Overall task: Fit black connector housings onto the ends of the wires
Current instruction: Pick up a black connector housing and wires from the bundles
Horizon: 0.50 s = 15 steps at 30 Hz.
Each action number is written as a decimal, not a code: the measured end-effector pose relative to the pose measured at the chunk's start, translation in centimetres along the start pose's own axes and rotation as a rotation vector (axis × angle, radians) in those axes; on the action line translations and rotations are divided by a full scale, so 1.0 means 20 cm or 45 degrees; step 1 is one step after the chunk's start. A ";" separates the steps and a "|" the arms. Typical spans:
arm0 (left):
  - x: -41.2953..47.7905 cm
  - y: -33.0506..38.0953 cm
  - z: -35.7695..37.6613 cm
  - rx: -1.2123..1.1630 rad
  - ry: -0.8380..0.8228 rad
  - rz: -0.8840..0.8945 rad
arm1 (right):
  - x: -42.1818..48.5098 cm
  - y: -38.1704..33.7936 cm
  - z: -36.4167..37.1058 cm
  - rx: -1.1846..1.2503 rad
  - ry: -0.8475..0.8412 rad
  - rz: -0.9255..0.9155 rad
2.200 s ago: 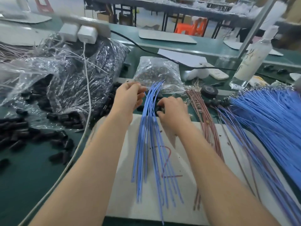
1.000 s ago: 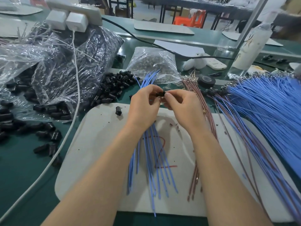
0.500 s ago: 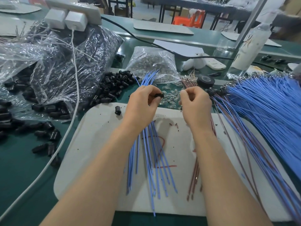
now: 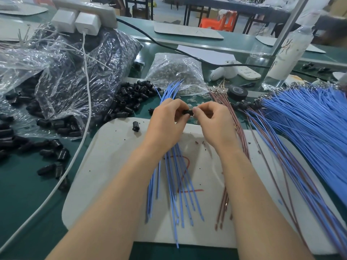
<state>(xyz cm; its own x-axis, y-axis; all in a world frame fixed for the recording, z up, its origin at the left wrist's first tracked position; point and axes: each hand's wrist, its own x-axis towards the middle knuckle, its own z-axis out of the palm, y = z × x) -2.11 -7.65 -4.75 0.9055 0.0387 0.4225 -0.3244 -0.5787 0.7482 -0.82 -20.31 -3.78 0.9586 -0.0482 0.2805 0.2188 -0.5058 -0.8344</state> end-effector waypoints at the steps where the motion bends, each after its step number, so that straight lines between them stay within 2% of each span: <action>1: 0.00 0.00 0.00 -0.013 -0.004 0.014 | 0.00 0.00 0.00 0.023 -0.003 0.022; 5: 0.00 0.05 -0.03 -0.176 0.009 0.003 | 0.02 0.00 -0.01 0.039 0.047 0.082; 8: 0.01 0.06 -0.07 -0.538 0.103 -0.220 | 0.00 0.01 -0.02 -0.094 0.096 0.095; 12: 0.05 0.02 -0.14 -1.457 0.430 -0.767 | -0.02 -0.01 -0.02 -0.379 -0.127 0.124; 15: 0.07 -0.02 -0.17 -1.698 0.564 -0.937 | -0.04 -0.07 0.03 -0.393 -0.343 0.082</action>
<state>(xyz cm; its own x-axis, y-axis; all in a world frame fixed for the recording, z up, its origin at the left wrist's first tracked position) -1.65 -4.62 -2.66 0.8958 0.3383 -0.2881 -0.0825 0.7638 0.6402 -1.77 -19.12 -3.08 0.9909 0.1180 0.0640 0.1310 -0.7456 -0.6534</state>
